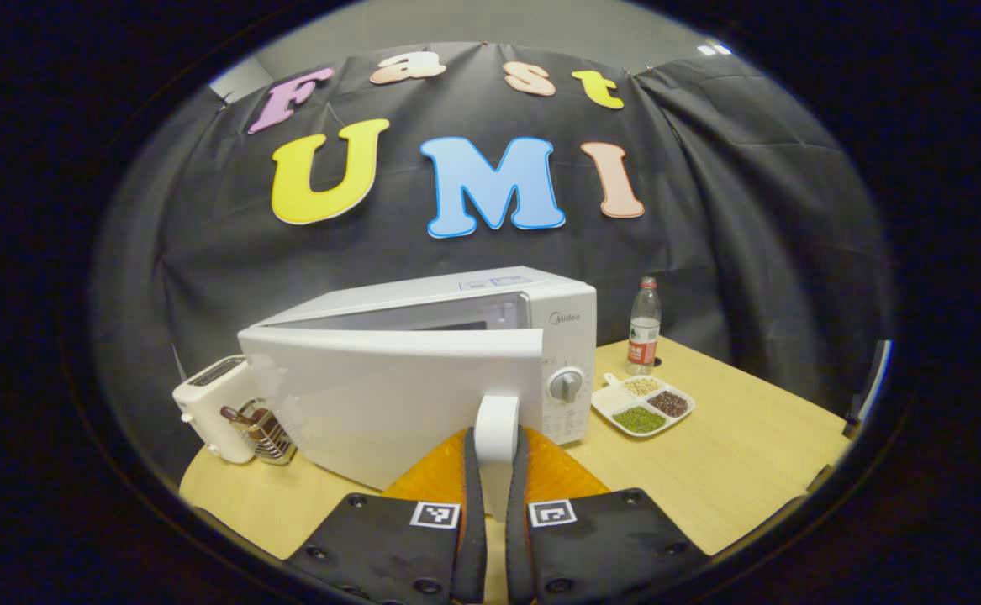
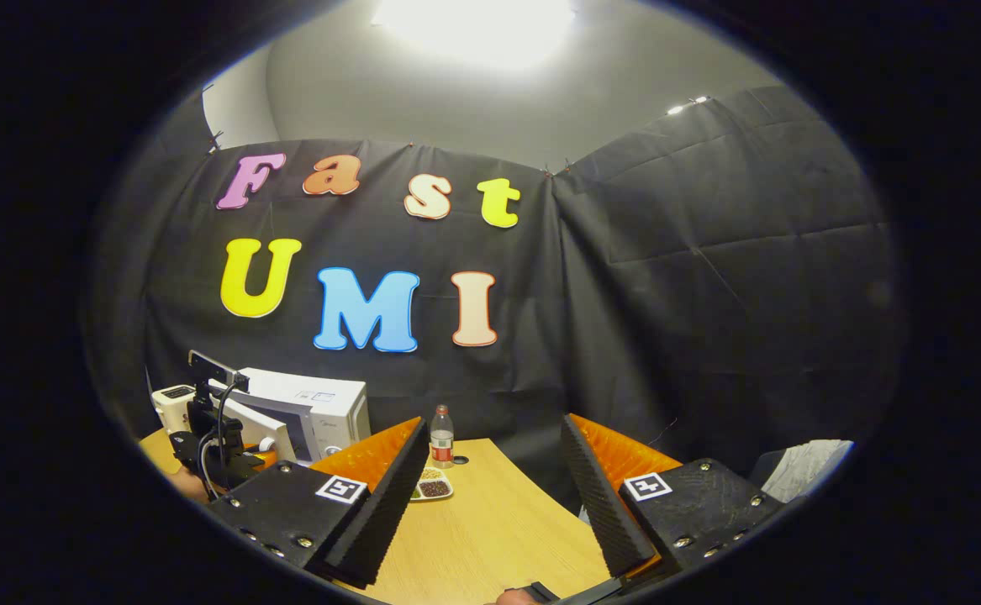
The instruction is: Open the microwave oven with the left hand, put the food in, and close the microwave oven.
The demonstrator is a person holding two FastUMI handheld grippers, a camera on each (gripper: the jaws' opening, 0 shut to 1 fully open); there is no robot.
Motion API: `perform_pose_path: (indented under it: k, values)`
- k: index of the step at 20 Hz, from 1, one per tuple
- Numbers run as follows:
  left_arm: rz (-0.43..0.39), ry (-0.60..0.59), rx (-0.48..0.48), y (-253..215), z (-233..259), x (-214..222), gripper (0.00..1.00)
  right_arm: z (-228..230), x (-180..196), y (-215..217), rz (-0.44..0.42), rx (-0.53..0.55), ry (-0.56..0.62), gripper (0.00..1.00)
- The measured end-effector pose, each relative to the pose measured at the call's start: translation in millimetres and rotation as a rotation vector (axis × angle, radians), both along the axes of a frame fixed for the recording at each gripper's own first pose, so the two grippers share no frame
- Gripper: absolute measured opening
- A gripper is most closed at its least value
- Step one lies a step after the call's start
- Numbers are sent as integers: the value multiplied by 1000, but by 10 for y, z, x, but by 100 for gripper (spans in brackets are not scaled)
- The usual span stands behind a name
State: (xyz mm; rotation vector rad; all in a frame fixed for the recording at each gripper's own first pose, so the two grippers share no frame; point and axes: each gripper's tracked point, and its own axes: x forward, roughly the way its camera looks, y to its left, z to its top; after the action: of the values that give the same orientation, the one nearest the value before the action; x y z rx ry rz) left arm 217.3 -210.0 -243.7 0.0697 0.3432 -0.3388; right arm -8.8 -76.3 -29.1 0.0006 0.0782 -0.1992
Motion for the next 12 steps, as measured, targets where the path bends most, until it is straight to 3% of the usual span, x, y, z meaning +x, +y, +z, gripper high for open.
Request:
perform_pose_path:
  k: [5,7,12]
  values:
    - [97,0,55,470,20,-408,19,-30,-17,67,122,25,-10,95]
    - [135,0,71,641,11,-525,16,-43,-18,99,166,33,-14,95]
    - [182,11,74,975,-7,-735,16,-21,-30,252,217,42,-17,95]
